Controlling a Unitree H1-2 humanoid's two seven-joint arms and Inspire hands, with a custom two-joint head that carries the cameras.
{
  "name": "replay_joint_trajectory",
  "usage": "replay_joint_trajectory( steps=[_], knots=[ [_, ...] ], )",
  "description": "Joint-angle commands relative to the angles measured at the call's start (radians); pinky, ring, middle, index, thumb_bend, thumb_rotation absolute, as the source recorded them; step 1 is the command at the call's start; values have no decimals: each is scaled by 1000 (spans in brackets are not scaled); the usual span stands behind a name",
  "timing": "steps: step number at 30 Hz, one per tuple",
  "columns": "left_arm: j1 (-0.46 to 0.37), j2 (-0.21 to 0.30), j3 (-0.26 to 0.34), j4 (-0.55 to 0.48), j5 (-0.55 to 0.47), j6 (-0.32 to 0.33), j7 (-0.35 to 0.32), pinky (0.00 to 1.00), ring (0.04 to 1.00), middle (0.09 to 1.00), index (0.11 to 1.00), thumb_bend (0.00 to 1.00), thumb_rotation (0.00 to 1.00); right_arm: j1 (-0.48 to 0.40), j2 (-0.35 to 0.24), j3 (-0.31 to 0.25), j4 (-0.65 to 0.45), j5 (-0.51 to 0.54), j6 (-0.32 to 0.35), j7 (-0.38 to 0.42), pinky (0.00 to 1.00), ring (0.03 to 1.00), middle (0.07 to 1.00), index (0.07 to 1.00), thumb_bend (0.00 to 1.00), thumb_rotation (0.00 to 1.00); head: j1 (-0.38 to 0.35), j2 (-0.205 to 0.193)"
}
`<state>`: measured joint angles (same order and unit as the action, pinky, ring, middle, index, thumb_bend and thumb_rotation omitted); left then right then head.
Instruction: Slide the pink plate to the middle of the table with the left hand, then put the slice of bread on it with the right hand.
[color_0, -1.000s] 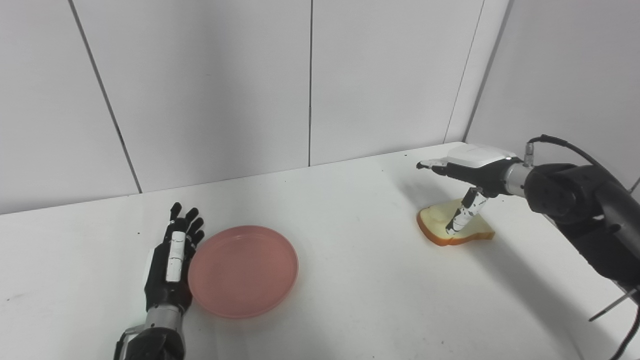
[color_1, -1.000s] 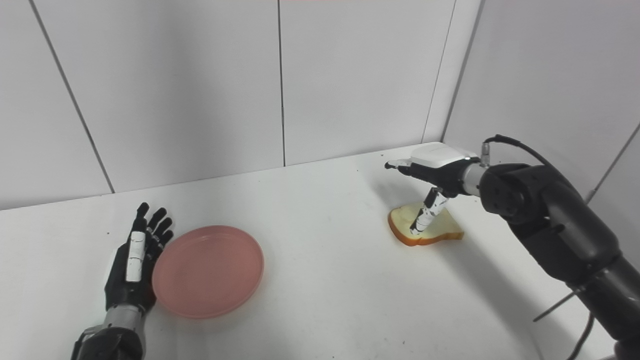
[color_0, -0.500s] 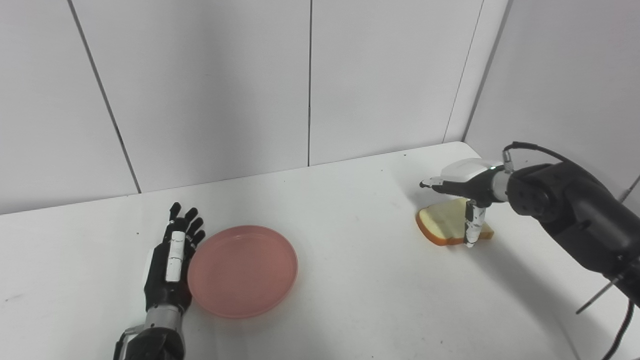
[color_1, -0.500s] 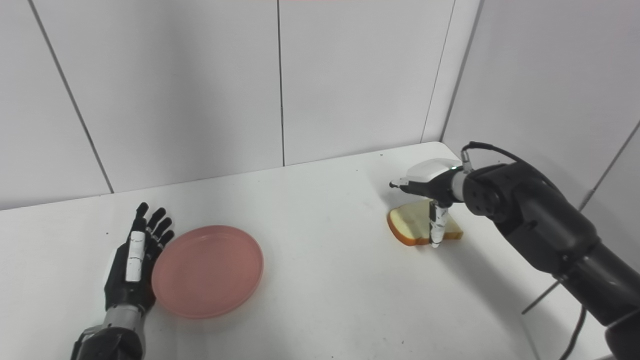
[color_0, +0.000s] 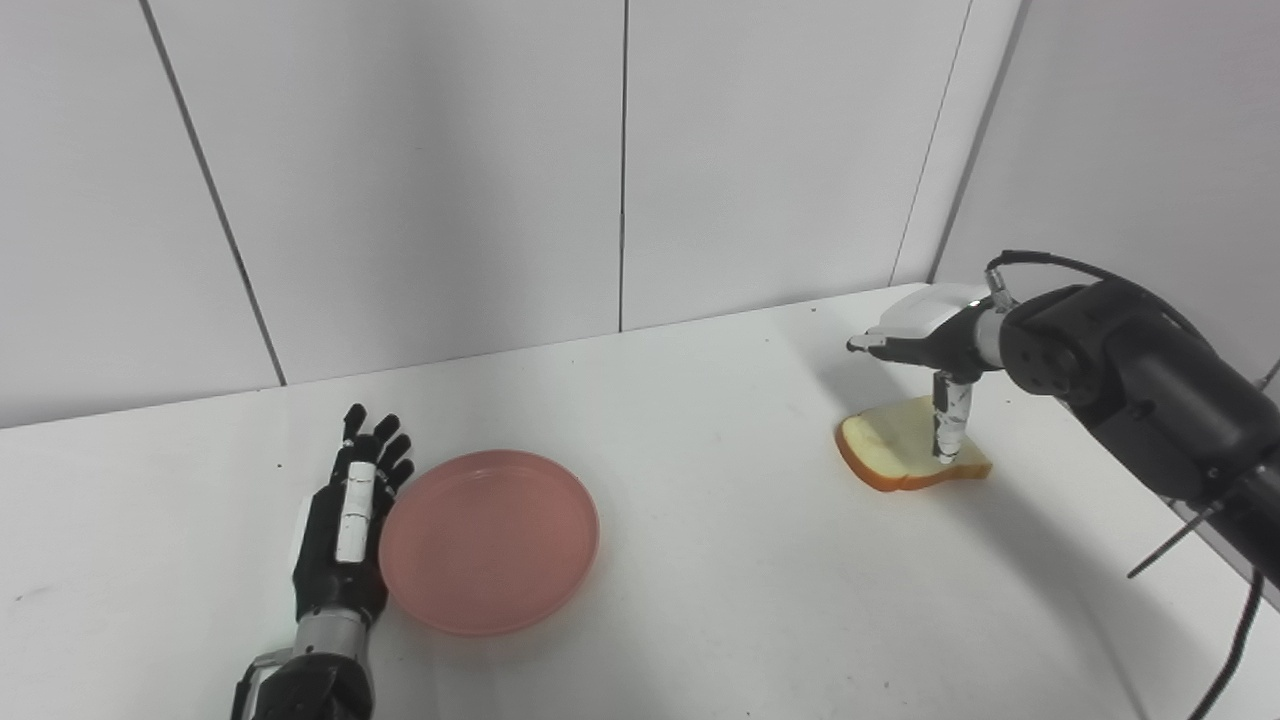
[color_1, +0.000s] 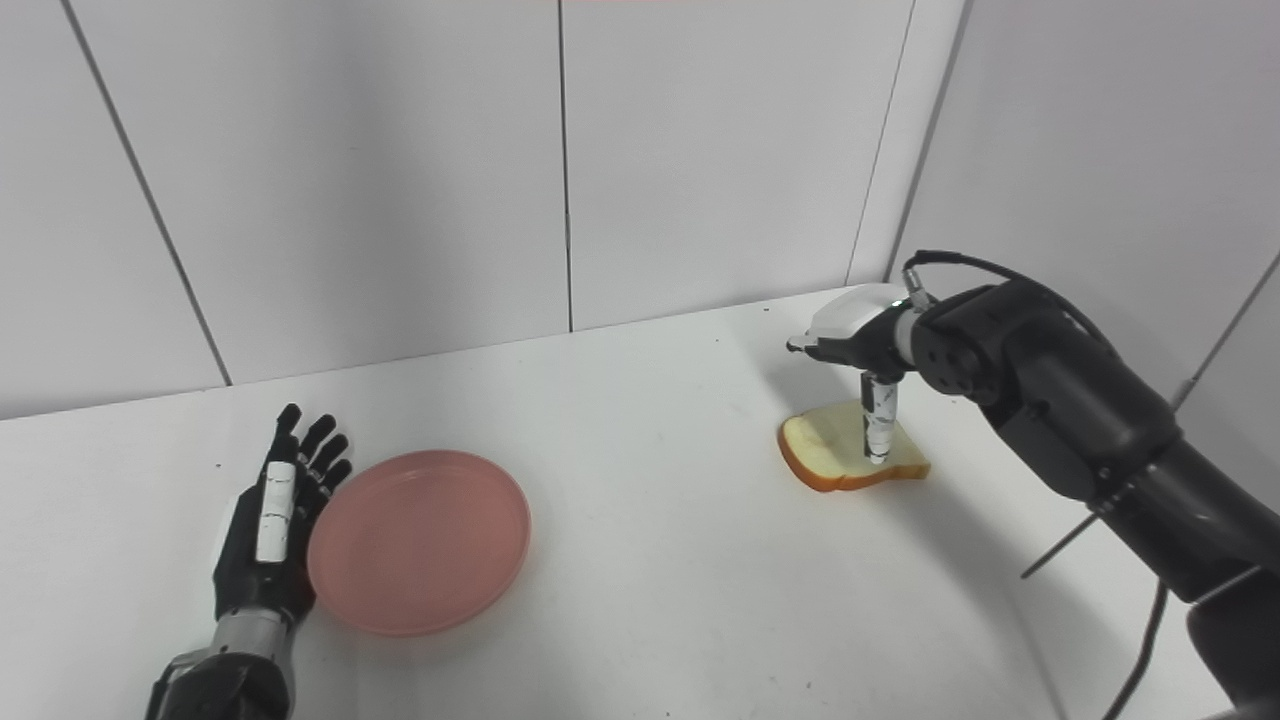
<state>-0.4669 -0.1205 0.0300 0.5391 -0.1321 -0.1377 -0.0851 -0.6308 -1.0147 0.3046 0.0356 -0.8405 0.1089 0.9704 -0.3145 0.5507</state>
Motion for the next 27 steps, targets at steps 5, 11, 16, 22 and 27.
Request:
replay_joint_trajectory(
  steps=[5,11,16,22,27],
  knots=[
    [33,-2,2,34,-2,49,11,934,932,938,1000,937,805,-62,-17,-10,20,-4,-11,2,1000,1000,1000,990,1000,211,1,2],
    [34,0,3,23,-9,58,3,948,940,948,1000,941,802,-67,1,6,36,-16,10,24,1000,999,1000,972,1000,197,-2,5],
    [30,2,2,35,-7,56,2,942,938,950,1000,943,801,-71,23,23,41,-38,29,55,1000,996,1000,974,1000,202,-3,3],
    [29,1,2,46,-4,49,5,920,938,946,1000,934,811,-71,34,18,88,-29,8,40,984,977,993,973,1000,244,4,5],
    [34,2,3,32,-8,53,0,941,947,955,1000,930,808,-68,37,17,113,-16,-10,23,986,974,996,983,1000,253,6,7]
  ],
)
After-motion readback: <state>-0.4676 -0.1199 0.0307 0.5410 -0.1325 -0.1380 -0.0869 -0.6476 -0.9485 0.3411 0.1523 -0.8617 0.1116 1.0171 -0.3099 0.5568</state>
